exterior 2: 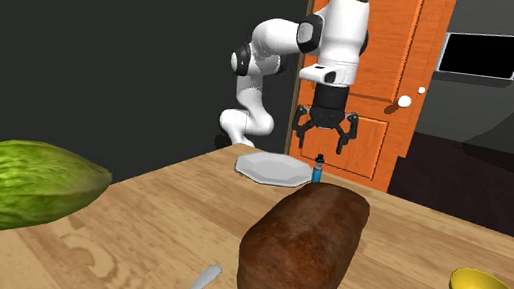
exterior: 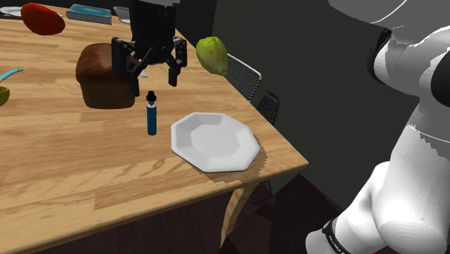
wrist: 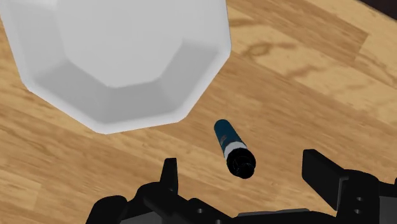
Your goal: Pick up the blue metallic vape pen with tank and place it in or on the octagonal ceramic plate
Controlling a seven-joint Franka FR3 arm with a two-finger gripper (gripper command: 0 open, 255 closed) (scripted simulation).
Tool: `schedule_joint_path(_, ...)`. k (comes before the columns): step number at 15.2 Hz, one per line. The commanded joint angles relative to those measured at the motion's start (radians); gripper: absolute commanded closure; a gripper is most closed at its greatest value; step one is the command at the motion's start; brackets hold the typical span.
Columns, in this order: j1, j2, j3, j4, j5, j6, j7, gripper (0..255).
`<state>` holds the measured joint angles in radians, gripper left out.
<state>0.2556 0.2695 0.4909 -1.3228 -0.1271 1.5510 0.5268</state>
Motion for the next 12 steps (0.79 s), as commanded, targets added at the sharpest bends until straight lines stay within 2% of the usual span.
schedule_joint_path(1, 0.007, 0.015, 0.001, -0.005, -0.007, 0.020, 0.009, 0)
schedule_joint_path(7, -0.006, -0.005, -0.001, -0.107, 0.002, 0.104, 0.007, 0)
schedule_joint_path(12, -0.006, -0.005, -0.001, -0.107, 0.002, 0.104, 0.007, 0)
